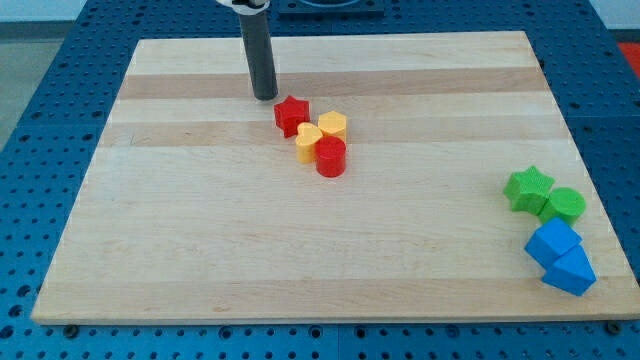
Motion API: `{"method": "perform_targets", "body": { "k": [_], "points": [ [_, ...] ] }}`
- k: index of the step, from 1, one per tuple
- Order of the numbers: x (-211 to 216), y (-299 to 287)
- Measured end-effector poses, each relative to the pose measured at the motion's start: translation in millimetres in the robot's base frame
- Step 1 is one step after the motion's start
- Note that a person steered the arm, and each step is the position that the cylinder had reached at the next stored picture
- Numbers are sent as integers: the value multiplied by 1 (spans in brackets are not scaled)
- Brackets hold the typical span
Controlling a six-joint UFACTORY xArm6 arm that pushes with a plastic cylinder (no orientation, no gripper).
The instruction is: Push the red star into yellow blocks
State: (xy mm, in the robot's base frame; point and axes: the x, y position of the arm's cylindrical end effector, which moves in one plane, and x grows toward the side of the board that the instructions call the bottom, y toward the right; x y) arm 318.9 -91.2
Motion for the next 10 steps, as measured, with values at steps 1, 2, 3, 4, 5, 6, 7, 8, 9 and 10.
{"method": "perform_targets", "body": {
  "k": [1,2,3,4,5,6,7,8,9,10],
  "points": [
    [14,4],
    [23,10],
    [31,18],
    [43,27],
    [55,37],
    [68,45],
    [81,49],
    [92,53],
    [102,58],
    [106,65]
  ]
}}
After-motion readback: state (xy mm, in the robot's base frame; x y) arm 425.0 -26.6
